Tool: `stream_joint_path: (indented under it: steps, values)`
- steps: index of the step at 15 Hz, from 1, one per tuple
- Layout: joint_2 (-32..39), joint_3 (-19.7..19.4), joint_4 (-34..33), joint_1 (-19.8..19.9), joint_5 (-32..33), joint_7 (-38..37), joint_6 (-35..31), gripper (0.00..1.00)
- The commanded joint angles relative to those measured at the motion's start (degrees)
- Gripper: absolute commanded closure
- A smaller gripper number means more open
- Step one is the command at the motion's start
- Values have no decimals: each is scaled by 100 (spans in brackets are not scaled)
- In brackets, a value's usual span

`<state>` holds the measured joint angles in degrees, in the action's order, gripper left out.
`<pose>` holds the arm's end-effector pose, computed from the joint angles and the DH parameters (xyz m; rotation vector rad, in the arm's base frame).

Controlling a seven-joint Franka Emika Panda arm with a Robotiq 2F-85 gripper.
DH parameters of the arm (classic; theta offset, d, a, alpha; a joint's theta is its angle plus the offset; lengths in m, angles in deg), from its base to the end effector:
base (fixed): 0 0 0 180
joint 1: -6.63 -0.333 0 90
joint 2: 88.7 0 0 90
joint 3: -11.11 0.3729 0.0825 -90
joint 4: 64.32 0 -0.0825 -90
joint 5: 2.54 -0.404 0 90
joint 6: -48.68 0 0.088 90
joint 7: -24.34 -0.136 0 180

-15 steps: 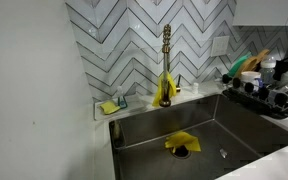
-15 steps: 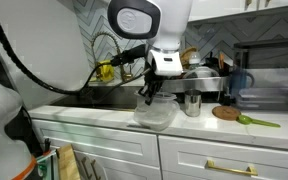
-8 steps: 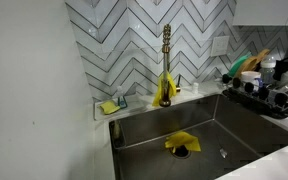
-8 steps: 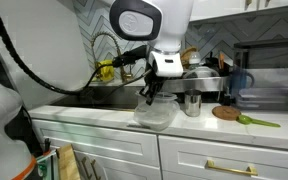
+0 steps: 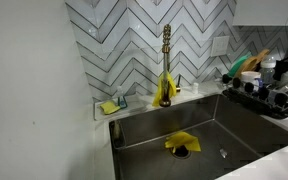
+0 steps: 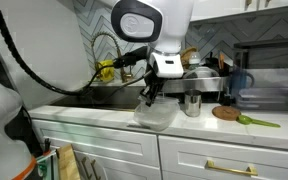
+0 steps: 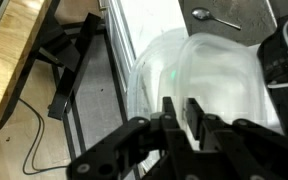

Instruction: Pick up the bigger clear lunch box and put it on the counter, pick up the smaller clear lunch box and put it in the bigger clear lunch box, pick up the lunch boxes and put them in the sink, open the tap

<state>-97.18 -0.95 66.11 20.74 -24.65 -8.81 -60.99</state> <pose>0.4411 -0.1774 0.4243 -2.2753 1.5591 0.3369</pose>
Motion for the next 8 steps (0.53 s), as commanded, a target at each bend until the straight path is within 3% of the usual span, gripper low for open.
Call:
stream_joint_path:
  steps: [1, 6, 8]
  values:
    - [11, 2, -6, -30, -268, 34, -92, 46]
    - [6, 30, -45, -48, -345, 44, -100, 8]
    - [-86, 65, -158, -29, -49, 4, -96, 0]
